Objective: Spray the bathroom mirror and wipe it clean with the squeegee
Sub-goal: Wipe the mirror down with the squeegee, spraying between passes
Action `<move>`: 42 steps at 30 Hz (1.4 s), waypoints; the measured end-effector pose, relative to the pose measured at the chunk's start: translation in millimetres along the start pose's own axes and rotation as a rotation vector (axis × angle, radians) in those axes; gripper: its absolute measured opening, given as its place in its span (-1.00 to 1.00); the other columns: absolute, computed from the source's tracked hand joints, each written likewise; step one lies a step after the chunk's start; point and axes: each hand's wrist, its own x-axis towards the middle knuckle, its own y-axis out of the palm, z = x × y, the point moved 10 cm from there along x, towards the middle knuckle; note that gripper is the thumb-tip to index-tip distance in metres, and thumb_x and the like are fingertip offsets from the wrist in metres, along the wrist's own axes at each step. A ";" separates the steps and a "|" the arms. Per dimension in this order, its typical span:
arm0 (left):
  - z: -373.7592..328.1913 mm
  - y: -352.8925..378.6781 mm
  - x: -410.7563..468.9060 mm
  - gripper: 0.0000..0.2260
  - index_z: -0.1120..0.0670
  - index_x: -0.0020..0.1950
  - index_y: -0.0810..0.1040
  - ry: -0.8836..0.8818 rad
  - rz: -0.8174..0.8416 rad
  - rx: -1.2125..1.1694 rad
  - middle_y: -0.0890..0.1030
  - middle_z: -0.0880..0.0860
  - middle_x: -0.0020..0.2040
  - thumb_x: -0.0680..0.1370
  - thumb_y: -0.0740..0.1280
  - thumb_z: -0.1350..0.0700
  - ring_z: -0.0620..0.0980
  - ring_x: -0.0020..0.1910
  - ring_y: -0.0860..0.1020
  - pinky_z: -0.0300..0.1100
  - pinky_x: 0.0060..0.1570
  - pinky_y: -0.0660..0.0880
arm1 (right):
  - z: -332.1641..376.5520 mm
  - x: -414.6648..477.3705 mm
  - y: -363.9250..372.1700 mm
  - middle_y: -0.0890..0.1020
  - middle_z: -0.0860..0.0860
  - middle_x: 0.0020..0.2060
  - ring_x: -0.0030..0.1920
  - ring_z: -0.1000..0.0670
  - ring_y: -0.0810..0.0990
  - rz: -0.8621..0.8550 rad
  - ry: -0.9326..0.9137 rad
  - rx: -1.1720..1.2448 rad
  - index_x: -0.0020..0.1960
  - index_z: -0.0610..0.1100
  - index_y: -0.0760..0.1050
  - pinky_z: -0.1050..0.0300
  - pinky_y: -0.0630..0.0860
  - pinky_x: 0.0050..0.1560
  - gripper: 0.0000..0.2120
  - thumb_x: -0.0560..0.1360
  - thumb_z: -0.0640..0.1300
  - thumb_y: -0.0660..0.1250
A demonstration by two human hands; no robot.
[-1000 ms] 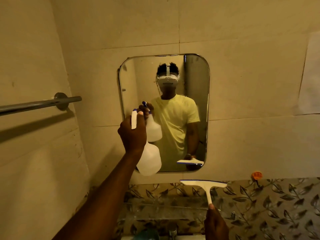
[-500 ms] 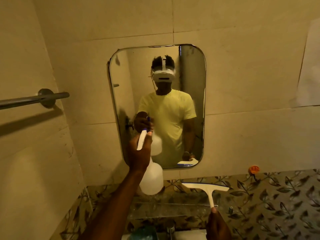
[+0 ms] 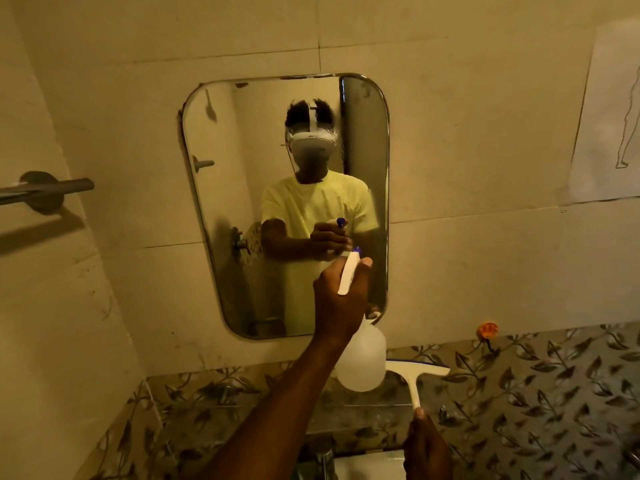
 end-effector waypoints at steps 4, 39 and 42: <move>11.1 4.9 -19.2 -0.85 -0.17 -0.14 0.53 -0.011 -0.012 0.018 0.59 -0.14 -0.32 0.62 0.36 0.02 -0.22 -0.28 0.63 -0.35 -0.33 0.59 | -3.9 0.2 2.7 0.63 -0.09 -0.14 -0.19 0.06 0.53 0.123 0.017 -0.055 0.10 -0.25 0.62 0.16 0.44 -0.09 -0.48 0.57 0.22 0.23; 115.8 -182.4 -92.7 -0.84 0.08 -0.21 0.64 -0.289 -0.282 0.242 0.62 -0.06 -0.38 0.57 0.41 0.11 -0.17 -0.30 0.63 -0.46 -0.40 0.47 | 116.0 -45.5 26.1 0.62 -0.11 -0.39 -0.49 -0.04 0.54 0.134 -0.125 0.260 -0.09 -0.03 0.64 0.07 0.48 -0.52 -0.34 0.40 0.58 0.24; 113.9 -188.5 -85.3 -0.89 0.15 -0.14 0.67 -0.279 -0.288 0.239 0.66 -0.05 -0.32 0.56 0.42 0.15 -0.16 -0.27 0.65 -0.48 -0.35 0.51 | 235.0 -37.9 42.8 0.58 -0.05 -0.40 -0.51 0.00 0.49 0.251 -0.359 0.266 0.01 -0.07 0.62 0.16 0.44 -0.52 -0.57 0.65 0.26 0.18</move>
